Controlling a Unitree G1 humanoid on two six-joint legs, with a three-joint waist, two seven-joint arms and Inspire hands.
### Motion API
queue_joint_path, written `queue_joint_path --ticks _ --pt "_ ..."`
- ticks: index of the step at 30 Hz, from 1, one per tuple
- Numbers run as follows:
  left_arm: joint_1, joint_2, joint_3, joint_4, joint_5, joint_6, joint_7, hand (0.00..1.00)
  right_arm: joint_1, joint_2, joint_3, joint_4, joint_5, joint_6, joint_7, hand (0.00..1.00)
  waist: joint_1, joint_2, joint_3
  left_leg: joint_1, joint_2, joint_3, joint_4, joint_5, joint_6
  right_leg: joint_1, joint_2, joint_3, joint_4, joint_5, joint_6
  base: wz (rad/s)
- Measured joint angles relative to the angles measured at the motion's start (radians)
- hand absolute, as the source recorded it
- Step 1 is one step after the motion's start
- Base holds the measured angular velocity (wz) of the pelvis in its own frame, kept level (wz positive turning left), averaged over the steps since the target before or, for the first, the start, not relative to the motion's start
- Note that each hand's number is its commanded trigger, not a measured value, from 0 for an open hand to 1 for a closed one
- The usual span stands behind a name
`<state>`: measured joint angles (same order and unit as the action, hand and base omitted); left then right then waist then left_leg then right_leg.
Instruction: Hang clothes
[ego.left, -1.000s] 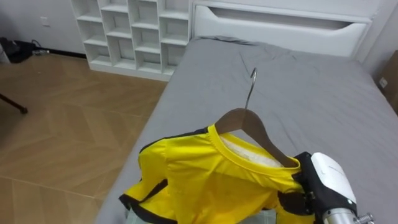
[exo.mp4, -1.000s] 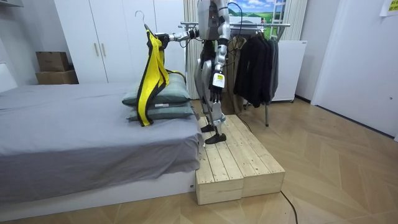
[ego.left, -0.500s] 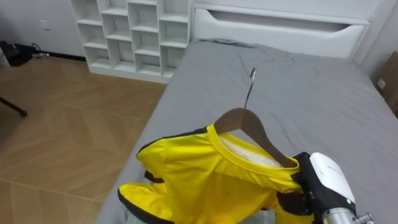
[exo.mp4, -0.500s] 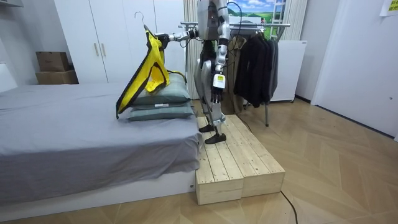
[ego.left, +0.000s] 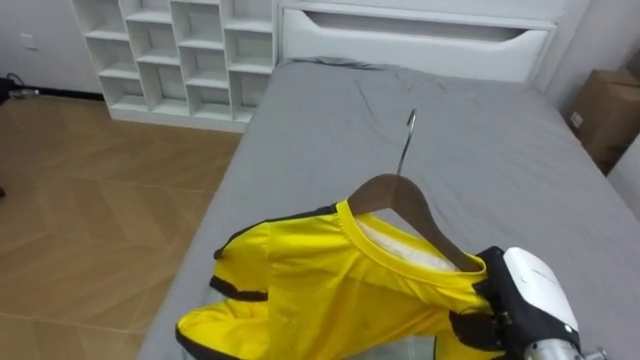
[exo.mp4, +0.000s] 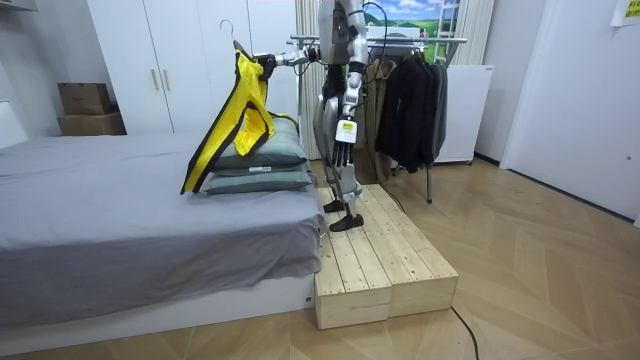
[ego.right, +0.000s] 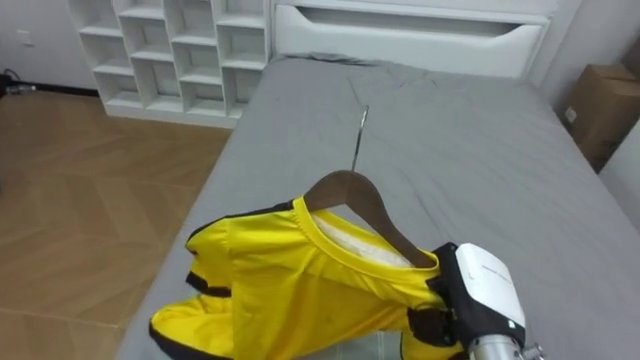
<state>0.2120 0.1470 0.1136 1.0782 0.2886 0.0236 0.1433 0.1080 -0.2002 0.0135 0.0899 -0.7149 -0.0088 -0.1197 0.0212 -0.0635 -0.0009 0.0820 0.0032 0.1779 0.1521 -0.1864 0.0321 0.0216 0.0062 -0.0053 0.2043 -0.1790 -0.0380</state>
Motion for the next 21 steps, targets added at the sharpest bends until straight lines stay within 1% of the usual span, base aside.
queue_joint_path --ticks 2,3,4,5,6,7,8,9,10,11,12,13,14,15,16,17,19,21 --pt "-0.001 0.002 0.001 0.002 -0.001 0.001 0.0 0.0 0.007 0.002 0.003 -0.001 -0.006 0.002 0.005 1.0 -0.001 0.001 0.0005 0.012 0.01 0.064 0.003 -0.015 0.004 -0.02 0.011 0.039 0.024 0.001 0.002 -0.65" --pt "-0.003 0.003 0.001 0.002 -0.002 0.001 0.0 0.0 0.008 0.002 0.004 -0.001 -0.007 0.004 0.009 1.0 0.0 0.001 0.0009 0.015 0.013 0.082 0.004 -0.02 0.005 -0.026 0.014 0.053 0.031 0.001 0.002 -0.85" --pt "-0.004 0.009 0.0 0.002 -0.002 0.001 0.0 0.0 0.009 0.002 0.007 -0.002 -0.007 0.009 0.018 1.0 0.003 0.001 0.0009 0.017 0.019 0.12 0.011 -0.029 0.004 -0.043 0.02 0.054 0.049 0.001 0.002 -0.98" --pt "-0.007 0.013 0.0 0.002 -0.001 0.002 0.0 0.0 0.009 0.002 0.006 -0.002 -0.006 0.011 0.028 1.0 0.006 0.001 0.0013 0.019 0.026 0.162 0.017 -0.04 0.005 -0.062 0.02 0.023 0.06 0.002 0.0 -1.03" --pt "-0.009 0.015 0.0 0.002 -0.001 0.004 0.001 0.0 0.009 0.001 0.006 -0.002 -0.006 0.011 0.03 1.0 0.006 0.002 0.0017 0.019 0.029 0.182 0.019 -0.044 0.005 -0.072 0.018 -0.005 0.064 0.004 -0.002 -1.1" --pt "-0.018 0.018 0.0 0.003 -0.001 0.01 0.001 0.0 0.009 0.001 0.006 -0.002 -0.006 0.014 0.033 1.0 0.011 0.004 0.0033 0.021 0.033 0.226 0.02 -0.049 0.005 -0.092 0.012 -0.073 0.074 0.011 -0.01 -1.14" --pt "-0.032 0.019 0.0 0.003 -0.002 0.018 0.002 0.0 0.006 0.002 0.007 -0.002 -0.008 0.018 0.034 1.0 0.014 0.01 0.0084 0.025 0.042 0.273 0.026 -0.059 0.004 -0.098 0.009 -0.145 0.068 0.023 -0.019 -1.17" --pt "-0.039 0.019 0.0 0.005 -0.003 0.02 0.002 0.0 0.004 0.001 0.006 -0.002 -0.012 0.021 0.036 1.0 0.015 0.015 0.0112 0.028 0.046 0.295 0.029 -0.064 0.004 -0.101 0.006 -0.183 0.068 0.027 -0.025 -1.17" --pt "-0.053 0.019 -0.001 0.011 -0.006 0.021 0.002 0.0 -0.004 0.001 0.007 -0.002 -0.017 0.026 0.038 1.0 0.022 0.027 0.0173 0.036 0.053 0.346 0.027 -0.077 0.003 -0.109 -0.002 -0.262 0.072 0.032 -0.033 -1.18" --pt "-0.065 0.02 -0.001 0.012 -0.016 0.023 0.002 0.0 -0.008 0.0 0.007 -0.002 -0.017 0.031 0.038 1.0 0.024 0.036 0.0209 0.042 0.06 0.398 0.033 -0.088 0.002 -0.112 -0.011 -0.305 0.086 0.035 -0.038 -1.19" --pt "-0.073 0.02 -0.001 0.012 -0.02 0.026 0.003 0.0 -0.009 -0.001 0.007 -0.001 -0.016 0.033 0.038 1.0 0.024 0.038 0.0226 0.049 0.061 0.42 0.036 -0.091 0.001 -0.115 -0.016 -0.314 0.093 0.035 -0.038 -1.04" --pt "-0.087 0.021 -0.01 0.014 -0.026 0.037 0.004 0.0 -0.008 -0.002 0.007 -0.001 -0.015 0.033 0.041 1.0 0.017 0.04 0.0215 0.059 0.061 0.447 0.038 -0.095 -0.002 -0.126 -0.017 -0.308 0.106 0.035 -0.038 -0.72" --pt "-0.104 0.023 -0.012 0.022 -0.04 0.05 0.004 0.0 -0.011 -0.004 0.007 -0.001 -0.012 0.033 0.041 1.0 0.005 0.042 0.0219 0.066 0.06 0.464 0.037 -0.096 -0.003 -0.129 -0.012 -0.289 0.108 0.035 -0.039 -0.61" --pt "-0.11 0.022 -0.013 0.024 -0.045 0.057 0.004 0.0 -0.013 -0.007 0.007 -0.001 -0.006 0.033 0.041 1.0 0.005 0.043 0.0217 0.07 0.06 0.477 0.037 -0.099 -0.006 -0.131 -0.006 -0.275 0.107 0.036 -0.041 -0.53" --pt "-0.115 0.023 -0.013 0.025 -0.049 0.065 0.006 0.0 -0.016 -0.013 0.009 -0.001 0.009 0.033 0.042 1.0 0.004 0.042 0.019 0.071 0.063 0.499 0.041 -0.102 -0.009 -0.142 0.003 -0.256 0.106 0.039 -0.045 -0.55" --pt "-0.114 0.023 -0.009 0.031 -0.059 0.073 0.008 0.0 -0.02 -0.015 0.008 -0.002 0.022 0.033 0.047 1.0 0.004 0.042 0.0185 0.072 0.068 0.517 0.053 -0.105 -0.012 -0.141 0.012 -0.24 0.103 0.045 -0.048 -0.5" --pt "-0.109 0.025 -0.001 0.041 -0.061 0.085 0.011 0.0 -0.025 -0.017 0.006 -0.012 0.026 0.033 0.057 1.0 0.0 0.04 0.0176 0.072 0.074 0.528 0.069 -0.107 -0.015 -0.142 0.018 -0.229 0.102 0.049 -0.049 -0.25" --pt "-0.108 0.024 0.0 0.041 -0.06 0.092 0.013 0.0 -0.049 -0.016 0.006 -0.013 0.026 0.033 0.07 1.0 -0.013 0.04 0.0174 0.063 0.084 0.528 0.107 -0.111 -0.02 -0.145 0.017 -0.223 0.104 0.047 -0.051 -0.13"
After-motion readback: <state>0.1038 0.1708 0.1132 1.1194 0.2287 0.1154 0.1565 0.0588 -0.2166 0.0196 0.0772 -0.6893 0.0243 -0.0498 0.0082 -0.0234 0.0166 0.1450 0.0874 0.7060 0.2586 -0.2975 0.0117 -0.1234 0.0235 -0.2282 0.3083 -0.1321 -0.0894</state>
